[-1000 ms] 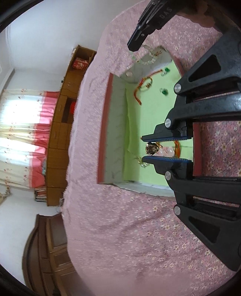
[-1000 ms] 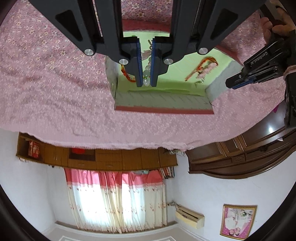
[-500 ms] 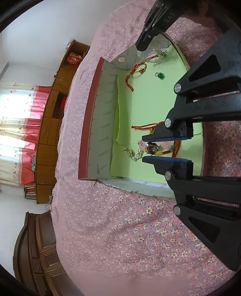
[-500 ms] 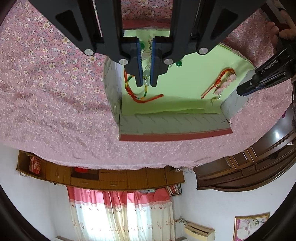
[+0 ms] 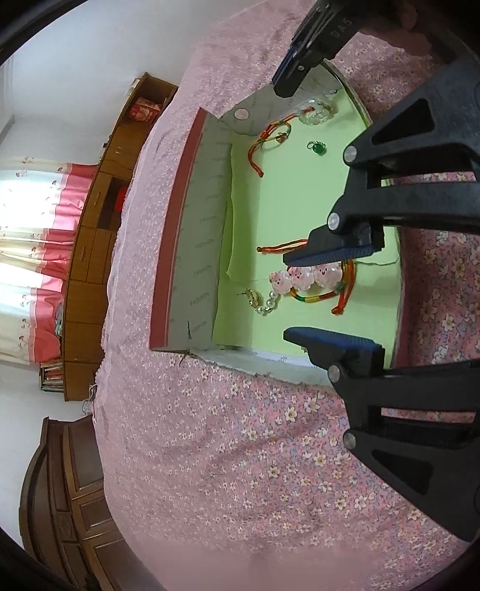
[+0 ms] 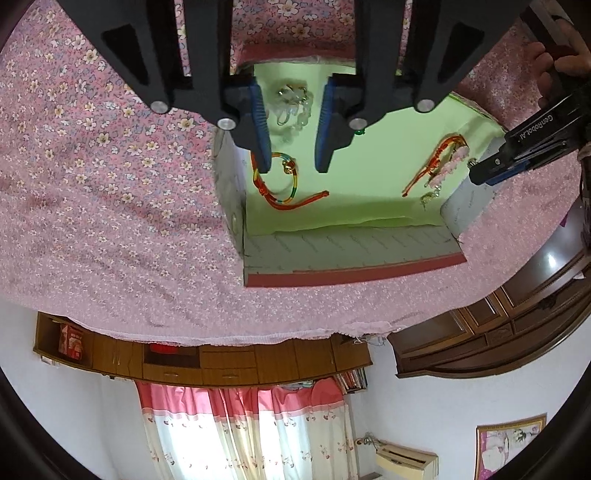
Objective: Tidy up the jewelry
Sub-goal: 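Move both tools back out to the jewelry in front of the box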
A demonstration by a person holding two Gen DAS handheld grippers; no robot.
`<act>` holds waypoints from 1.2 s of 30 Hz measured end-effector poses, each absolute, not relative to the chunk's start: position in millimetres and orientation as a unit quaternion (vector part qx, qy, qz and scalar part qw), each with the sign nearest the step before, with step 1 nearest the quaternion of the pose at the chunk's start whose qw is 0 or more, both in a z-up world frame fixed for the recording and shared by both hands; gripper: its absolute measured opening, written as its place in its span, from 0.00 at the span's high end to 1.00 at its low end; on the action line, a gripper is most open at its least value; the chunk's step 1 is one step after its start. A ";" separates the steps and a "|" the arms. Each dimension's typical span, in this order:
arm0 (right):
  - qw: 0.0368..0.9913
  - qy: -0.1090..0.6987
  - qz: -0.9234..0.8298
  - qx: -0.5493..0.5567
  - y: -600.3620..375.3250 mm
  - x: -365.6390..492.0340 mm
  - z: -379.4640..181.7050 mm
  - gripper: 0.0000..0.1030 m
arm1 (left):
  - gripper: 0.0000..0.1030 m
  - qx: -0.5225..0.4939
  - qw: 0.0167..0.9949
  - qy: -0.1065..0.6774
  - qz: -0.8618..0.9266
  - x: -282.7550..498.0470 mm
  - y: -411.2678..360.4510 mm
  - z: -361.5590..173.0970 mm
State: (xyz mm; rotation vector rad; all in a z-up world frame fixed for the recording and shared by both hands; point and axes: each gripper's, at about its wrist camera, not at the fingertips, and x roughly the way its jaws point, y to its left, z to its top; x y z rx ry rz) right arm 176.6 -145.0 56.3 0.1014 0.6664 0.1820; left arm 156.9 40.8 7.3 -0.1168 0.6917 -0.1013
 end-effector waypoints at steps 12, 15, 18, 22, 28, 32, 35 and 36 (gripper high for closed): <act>0.949 0.297 0.084 0.068 -155.7 142.2 95.4 0.66 | 0.75 -0.061 0.938 0.335 -0.070 124.1 42.3 35.2; 0.949 0.294 0.086 0.071 -158.2 128.9 102.6 0.66 | 0.75 -0.058 0.938 0.333 -0.073 112.4 40.6 40.5; 0.949 0.295 0.089 0.070 -159.3 115.9 108.3 0.66 | 0.75 -0.057 0.936 0.336 -0.087 100.7 37.9 46.2; 0.948 0.296 0.091 0.068 -159.1 101.4 114.7 0.66 | 0.75 -0.051 0.929 0.352 -0.100 92.3 32.6 48.6; 0.946 0.303 0.091 0.069 -162.6 84.5 115.6 0.64 | 0.75 -0.049 0.907 0.399 -0.127 81.2 21.5 34.4; 0.944 0.311 0.090 0.068 -164.9 75.3 111.6 0.64 | 0.75 -0.053 0.894 0.423 -0.140 74.5 17.0 24.3; 0.942 0.317 0.088 0.068 -168.1 70.3 108.9 0.64 | 0.75 -0.049 0.884 0.441 -0.146 71.6 12.4 16.0; 0.941 0.319 0.087 0.069 -169.4 69.1 107.4 0.64 | 0.75 -0.046 0.881 0.447 -0.148 71.0 10.4 12.9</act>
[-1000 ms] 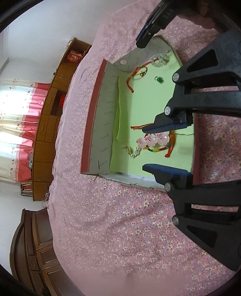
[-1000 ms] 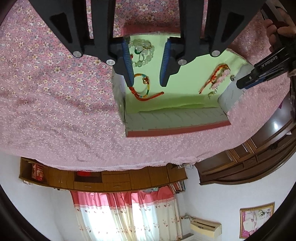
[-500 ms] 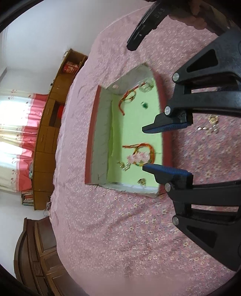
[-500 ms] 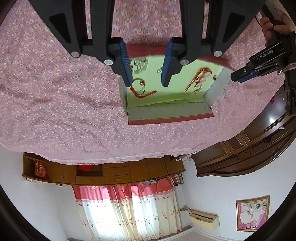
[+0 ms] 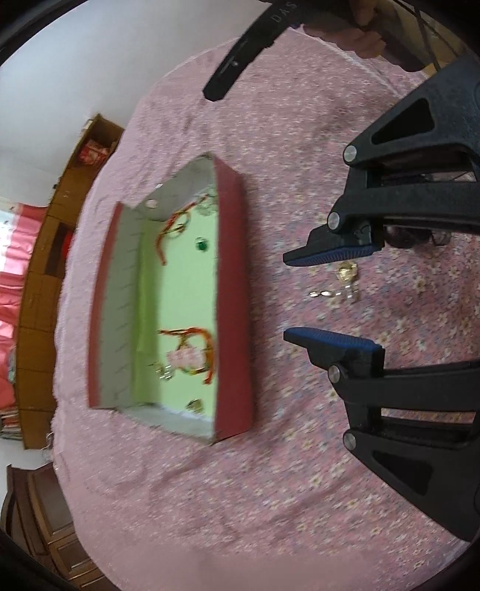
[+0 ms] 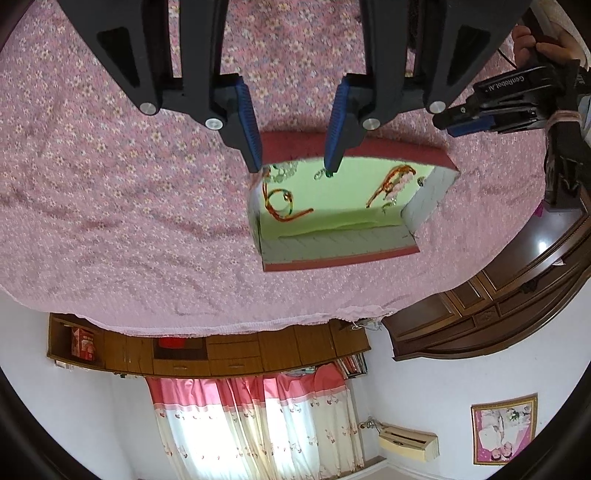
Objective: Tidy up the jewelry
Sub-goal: 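Move both tools back out to the jewelry in front of the box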
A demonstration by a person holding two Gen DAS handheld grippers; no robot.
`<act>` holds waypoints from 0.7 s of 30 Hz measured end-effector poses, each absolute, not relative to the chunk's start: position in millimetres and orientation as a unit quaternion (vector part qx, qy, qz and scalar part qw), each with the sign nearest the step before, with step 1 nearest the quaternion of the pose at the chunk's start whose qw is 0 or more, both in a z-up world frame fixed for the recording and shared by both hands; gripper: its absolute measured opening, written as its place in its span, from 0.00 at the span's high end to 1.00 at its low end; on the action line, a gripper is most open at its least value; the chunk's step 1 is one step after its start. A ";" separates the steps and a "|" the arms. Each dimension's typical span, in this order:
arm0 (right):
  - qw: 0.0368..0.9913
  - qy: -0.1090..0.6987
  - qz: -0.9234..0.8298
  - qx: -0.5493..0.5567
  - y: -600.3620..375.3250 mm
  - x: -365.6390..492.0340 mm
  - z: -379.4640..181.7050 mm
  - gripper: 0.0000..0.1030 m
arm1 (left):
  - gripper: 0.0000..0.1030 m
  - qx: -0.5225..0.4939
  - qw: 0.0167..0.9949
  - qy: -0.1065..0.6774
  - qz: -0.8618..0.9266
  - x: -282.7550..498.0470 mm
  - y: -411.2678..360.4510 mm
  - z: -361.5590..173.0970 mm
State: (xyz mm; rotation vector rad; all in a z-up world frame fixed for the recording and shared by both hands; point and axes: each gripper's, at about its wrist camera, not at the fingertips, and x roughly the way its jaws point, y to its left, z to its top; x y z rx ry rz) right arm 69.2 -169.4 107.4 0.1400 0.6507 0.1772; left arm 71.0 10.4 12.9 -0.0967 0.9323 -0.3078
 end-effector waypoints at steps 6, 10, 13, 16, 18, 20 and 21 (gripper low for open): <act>0.935 0.337 0.080 0.075 -176.6 63.7 96.3 0.63 | 0.75 -0.034 0.865 0.475 -0.155 67.5 2.7 -1.1; 0.931 0.347 0.078 0.079 -180.5 60.7 88.4 0.63 | 0.75 -0.024 0.857 0.489 -0.161 65.7 -2.4 -8.3; 0.928 0.354 0.077 0.084 -182.5 59.2 83.3 0.63 | 0.75 -0.019 0.850 0.499 -0.166 65.2 -6.7 -14.0; 0.926 0.358 0.078 0.087 -183.4 57.5 79.4 0.63 | 0.75 -0.015 0.845 0.506 -0.171 64.5 -11.5 -19.7; 0.925 0.361 0.078 0.089 -184.4 56.7 76.7 0.63 | 0.75 -0.014 0.844 0.508 -0.172 64.3 -13.5 -22.5; 0.924 0.363 0.078 0.091 -185.1 55.7 74.9 0.63 | 0.75 -0.014 0.844 0.508 -0.172 64.6 -15.2 -24.7; 0.923 0.364 0.078 0.092 -185.4 55.3 74.1 0.63 | 0.76 -0.014 0.843 0.509 -0.174 64.7 -16.3 -25.9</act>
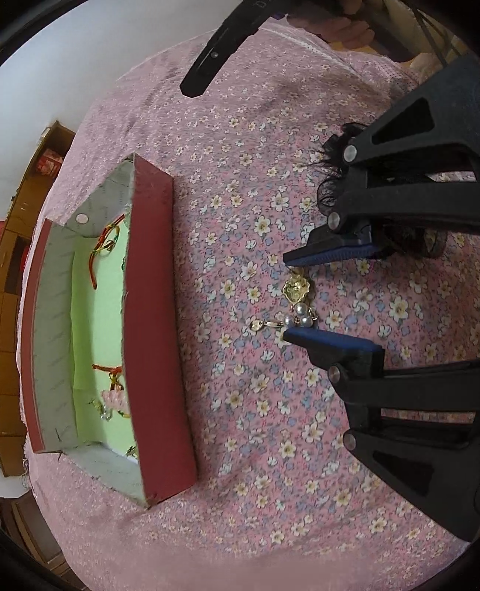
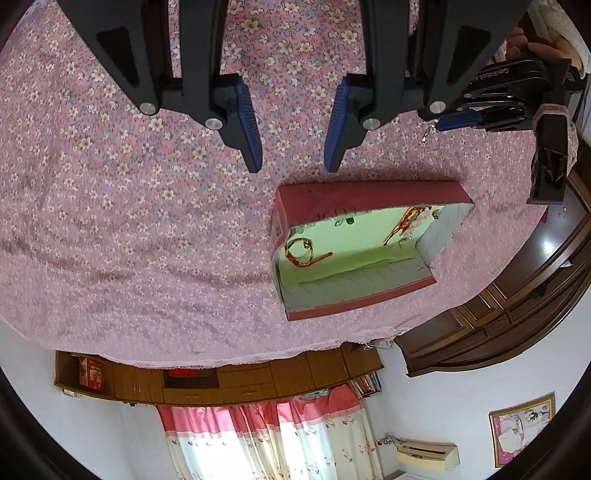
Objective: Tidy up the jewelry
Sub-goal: 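Move both tools back out to the jewelry in front of the box, then grasp the gold pearl earring with the left tool while the right grasps the black feather hair clip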
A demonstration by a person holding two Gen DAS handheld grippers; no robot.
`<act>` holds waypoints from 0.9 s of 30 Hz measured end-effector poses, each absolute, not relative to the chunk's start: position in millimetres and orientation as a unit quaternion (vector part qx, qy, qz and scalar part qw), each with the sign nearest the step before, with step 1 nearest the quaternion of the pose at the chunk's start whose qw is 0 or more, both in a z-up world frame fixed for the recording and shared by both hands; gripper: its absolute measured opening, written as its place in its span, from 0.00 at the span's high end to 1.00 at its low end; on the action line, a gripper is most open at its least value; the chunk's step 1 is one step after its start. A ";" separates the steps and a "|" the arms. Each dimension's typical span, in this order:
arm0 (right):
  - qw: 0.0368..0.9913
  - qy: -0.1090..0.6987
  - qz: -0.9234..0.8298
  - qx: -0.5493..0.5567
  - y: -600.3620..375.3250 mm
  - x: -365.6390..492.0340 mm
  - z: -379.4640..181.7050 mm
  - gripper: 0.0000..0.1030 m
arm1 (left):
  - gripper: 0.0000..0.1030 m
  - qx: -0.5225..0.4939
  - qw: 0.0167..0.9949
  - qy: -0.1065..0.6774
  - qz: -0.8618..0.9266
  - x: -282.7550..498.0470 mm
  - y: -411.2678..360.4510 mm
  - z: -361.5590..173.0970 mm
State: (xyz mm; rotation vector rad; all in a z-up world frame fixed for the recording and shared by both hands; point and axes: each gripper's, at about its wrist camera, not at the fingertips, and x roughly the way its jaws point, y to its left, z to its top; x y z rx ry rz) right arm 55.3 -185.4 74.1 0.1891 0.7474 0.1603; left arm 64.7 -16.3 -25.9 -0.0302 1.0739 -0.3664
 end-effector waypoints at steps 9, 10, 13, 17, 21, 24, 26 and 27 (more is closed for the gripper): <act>0.920 0.372 0.080 0.099 -186.1 52.3 68.0 0.63 | 0.83 -0.015 0.848 0.497 -0.183 63.8 -22.3 -29.7; 0.919 0.372 0.080 0.099 -185.9 51.7 67.9 0.63 | 0.84 -0.016 0.849 0.496 -0.183 63.6 -22.4 -29.2; 0.919 0.373 0.082 0.101 -185.0 50.2 68.6 0.63 | 0.84 -0.022 0.852 0.491 -0.181 59.6 -17.4 -24.0; 0.918 0.373 0.087 0.100 -181.2 45.0 72.0 0.63 | 0.84 -0.033 0.860 0.480 -0.172 55.2 -7.9 -13.9; 0.915 0.378 0.098 0.104 -175.1 38.7 74.7 0.63 | 0.84 -0.050 0.868 0.468 -0.158 51.3 6.6 -1.9; 0.911 0.383 0.108 0.104 -167.4 33.1 77.1 0.63 | 0.84 -0.056 0.873 0.464 -0.144 48.7 16.2 3.7; 0.908 0.388 0.118 0.107 -161.8 29.1 78.9 0.63 | 0.84 -0.058 0.876 0.459 -0.137 47.0 20.3 6.1; 0.906 0.390 0.122 0.109 -159.3 27.4 79.5 0.63 | 0.84 -0.059 0.879 0.455 -0.131 44.5 24.0 8.3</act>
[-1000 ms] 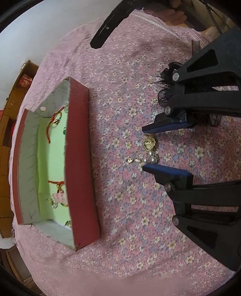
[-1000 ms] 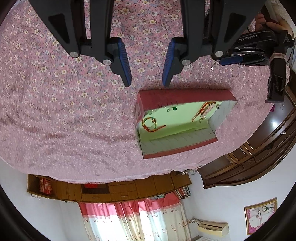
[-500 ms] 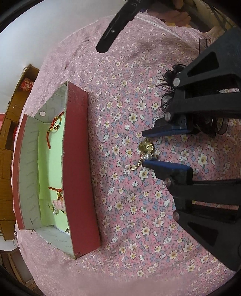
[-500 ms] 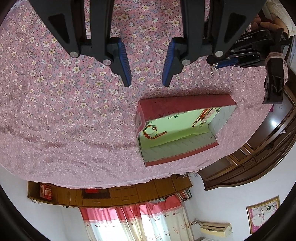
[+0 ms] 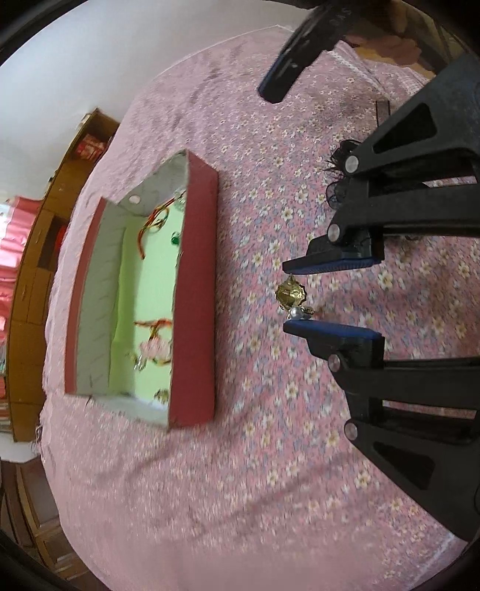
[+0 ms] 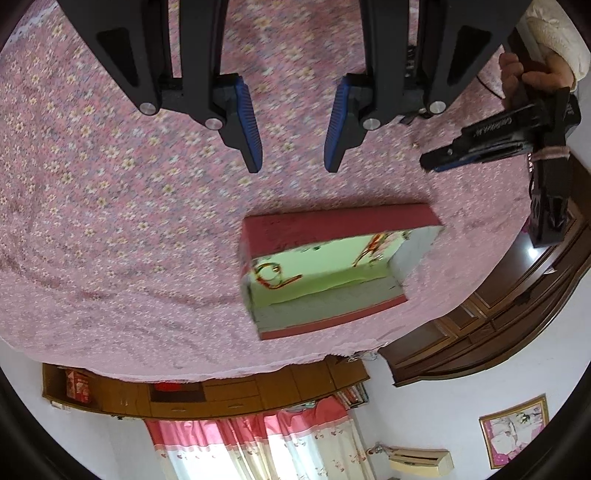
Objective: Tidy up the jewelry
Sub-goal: 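Grasp the gold pearl earring with the left tool while the right grasps the black feather hair clip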
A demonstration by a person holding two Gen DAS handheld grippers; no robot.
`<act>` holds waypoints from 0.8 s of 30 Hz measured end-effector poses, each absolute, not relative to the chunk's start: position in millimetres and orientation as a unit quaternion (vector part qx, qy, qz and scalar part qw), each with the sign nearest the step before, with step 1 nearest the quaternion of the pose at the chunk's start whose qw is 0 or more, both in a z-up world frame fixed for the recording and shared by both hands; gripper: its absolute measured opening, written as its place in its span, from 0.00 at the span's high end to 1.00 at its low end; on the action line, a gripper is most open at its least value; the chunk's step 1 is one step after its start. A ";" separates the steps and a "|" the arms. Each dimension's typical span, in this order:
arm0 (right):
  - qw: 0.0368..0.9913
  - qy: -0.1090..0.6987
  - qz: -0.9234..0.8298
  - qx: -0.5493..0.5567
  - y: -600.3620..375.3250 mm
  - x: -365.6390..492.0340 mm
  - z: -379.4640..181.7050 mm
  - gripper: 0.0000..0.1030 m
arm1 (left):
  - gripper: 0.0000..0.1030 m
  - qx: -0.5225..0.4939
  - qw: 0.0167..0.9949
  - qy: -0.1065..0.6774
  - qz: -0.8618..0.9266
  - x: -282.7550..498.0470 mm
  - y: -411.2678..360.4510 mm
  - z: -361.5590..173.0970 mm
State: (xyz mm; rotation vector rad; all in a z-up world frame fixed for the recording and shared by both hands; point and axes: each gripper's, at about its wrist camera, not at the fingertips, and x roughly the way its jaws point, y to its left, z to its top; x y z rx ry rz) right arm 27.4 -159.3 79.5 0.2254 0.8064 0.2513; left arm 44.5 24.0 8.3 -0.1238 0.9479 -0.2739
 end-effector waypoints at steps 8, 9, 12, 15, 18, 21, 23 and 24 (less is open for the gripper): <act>0.889 0.415 0.149 0.128 -135.9 18.1 79.6 0.55 | 0.84 -0.060 0.892 0.433 -0.112 34.0 37.4 19.5; 0.885 0.420 0.151 0.130 -132.3 17.6 78.4 0.53 | 0.84 -0.059 0.894 0.430 -0.110 32.6 39.3 20.7; 0.877 0.434 0.159 0.130 -121.3 15.3 74.7 0.53 | 0.84 -0.057 0.897 0.425 -0.104 28.9 43.8 22.0; 0.872 0.446 0.161 0.123 -109.7 14.1 70.6 0.49 | 0.84 -0.058 0.899 0.423 -0.098 27.5 47.8 20.8; 0.866 0.459 0.162 0.115 -98.7 15.1 64.5 0.45 | 0.84 -0.064 0.899 0.423 -0.095 26.8 52.2 19.0; 0.858 0.477 0.159 0.105 -89.1 17.5 56.5 0.45 | 0.84 -0.068 0.899 0.423 -0.093 26.0 54.9 17.6; 0.853 0.488 0.156 0.096 -83.4 19.4 50.2 0.45 | 0.84 -0.071 0.899 0.423 -0.092 25.1 56.3 17.2; 0.850 0.494 0.156 0.092 -80.8 20.4 46.9 0.45 | 0.84 -0.072 0.899 0.423 -0.092 25.2 57.1 16.8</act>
